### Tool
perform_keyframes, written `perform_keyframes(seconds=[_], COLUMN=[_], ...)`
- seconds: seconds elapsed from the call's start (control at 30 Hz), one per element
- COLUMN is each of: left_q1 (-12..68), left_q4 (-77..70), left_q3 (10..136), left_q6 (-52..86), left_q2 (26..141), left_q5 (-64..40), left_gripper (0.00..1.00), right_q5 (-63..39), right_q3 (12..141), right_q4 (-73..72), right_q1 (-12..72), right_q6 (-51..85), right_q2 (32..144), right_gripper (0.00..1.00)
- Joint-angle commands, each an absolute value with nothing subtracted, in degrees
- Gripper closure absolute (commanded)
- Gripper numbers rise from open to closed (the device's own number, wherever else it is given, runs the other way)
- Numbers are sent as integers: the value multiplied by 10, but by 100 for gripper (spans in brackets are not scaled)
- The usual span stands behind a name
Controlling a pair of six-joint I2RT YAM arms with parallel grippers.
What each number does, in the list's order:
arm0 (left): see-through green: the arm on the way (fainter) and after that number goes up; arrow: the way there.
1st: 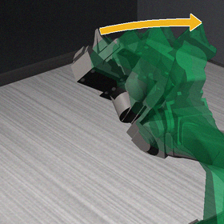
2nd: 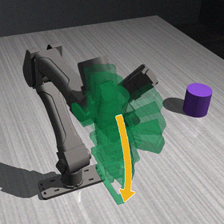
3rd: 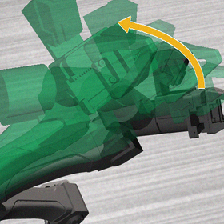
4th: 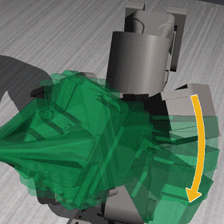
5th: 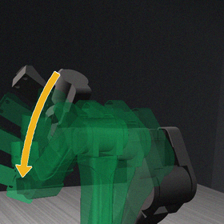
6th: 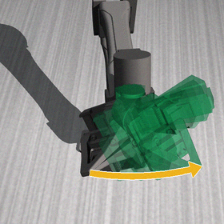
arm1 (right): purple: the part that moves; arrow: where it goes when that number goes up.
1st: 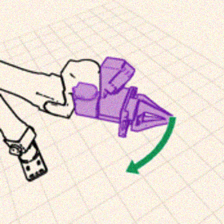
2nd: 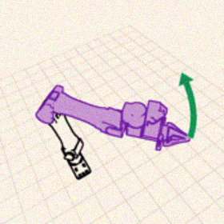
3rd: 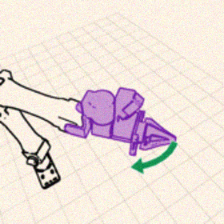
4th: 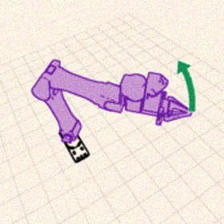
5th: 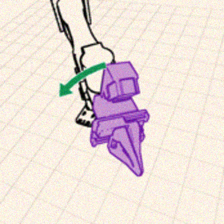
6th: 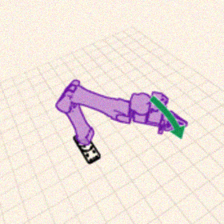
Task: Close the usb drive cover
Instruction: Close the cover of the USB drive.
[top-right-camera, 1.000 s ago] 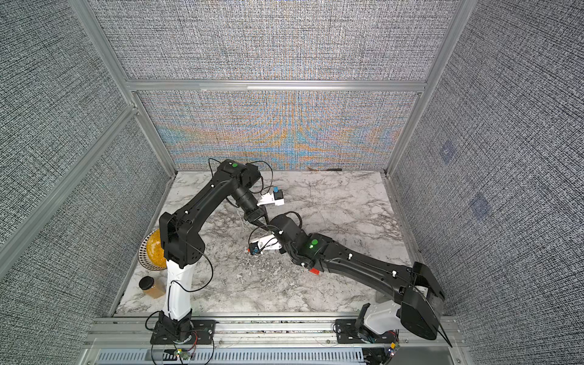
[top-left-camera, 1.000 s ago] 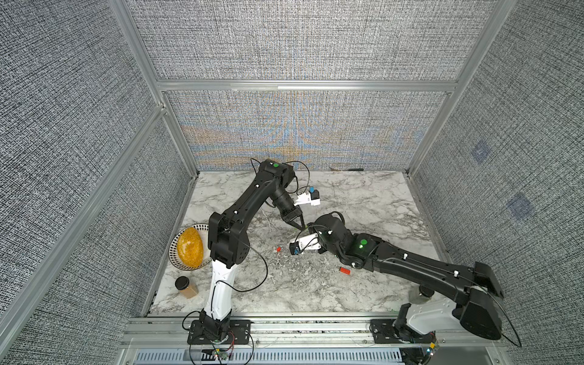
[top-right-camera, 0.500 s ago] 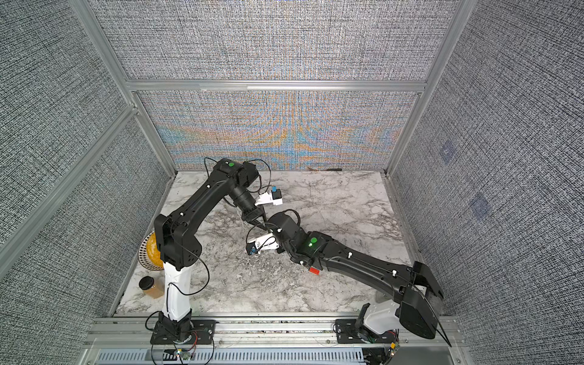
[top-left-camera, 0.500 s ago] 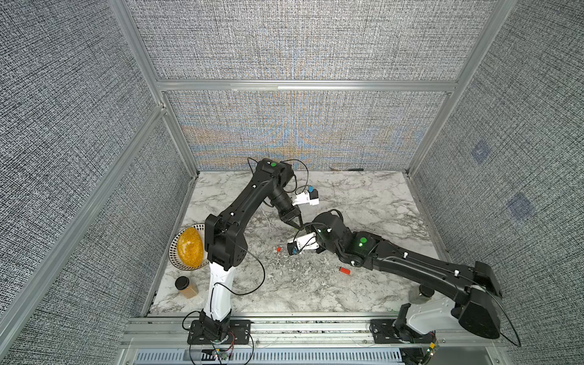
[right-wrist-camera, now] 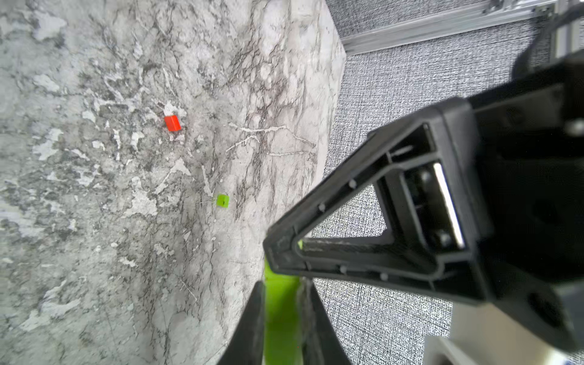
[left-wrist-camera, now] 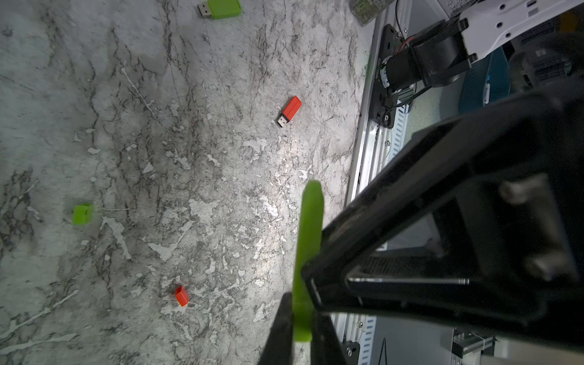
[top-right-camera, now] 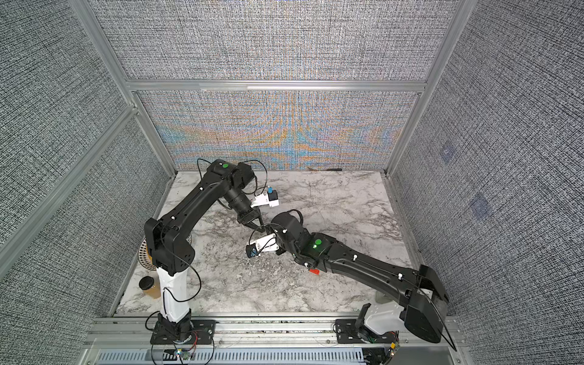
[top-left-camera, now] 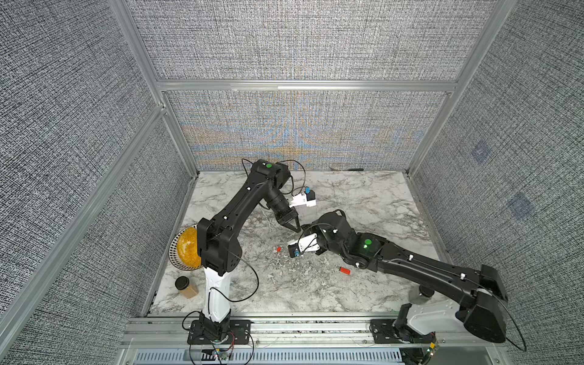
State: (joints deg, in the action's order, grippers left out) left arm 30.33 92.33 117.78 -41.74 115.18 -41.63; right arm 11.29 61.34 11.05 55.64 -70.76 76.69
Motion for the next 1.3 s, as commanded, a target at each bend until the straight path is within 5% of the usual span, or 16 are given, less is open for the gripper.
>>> perform_keyframes(seconds=[0.0, 0.13, 0.33, 0.83, 1.1, 1.27], left_q1=[304, 304, 304, 304, 307, 310], left_q4=[913, 914, 892, 771, 715, 714], left_q3=[1167, 1156, 1137, 1021, 956, 956], left_q6=[-407, -404, -396, -431, -470, -477], left_q2=[1143, 1136, 1117, 1031, 989, 989], left_q5=[-458, -443, -431, -392, -392, -388], left_gripper=[100, 100, 100, 100, 100, 100], right_q5=[79, 70, 59, -314, -425, -451], right_q3=[604, 585, 574, 392, 383, 409], right_q4=[77, 65, 74, -88, -182, -202], right_q1=[544, 531, 521, 316, 309, 321], right_q6=[-687, -670, -637, -179, -102, -89], right_q2=[751, 725, 702, 527, 604, 668], right_gripper=[76, 49, 45, 54, 70, 70])
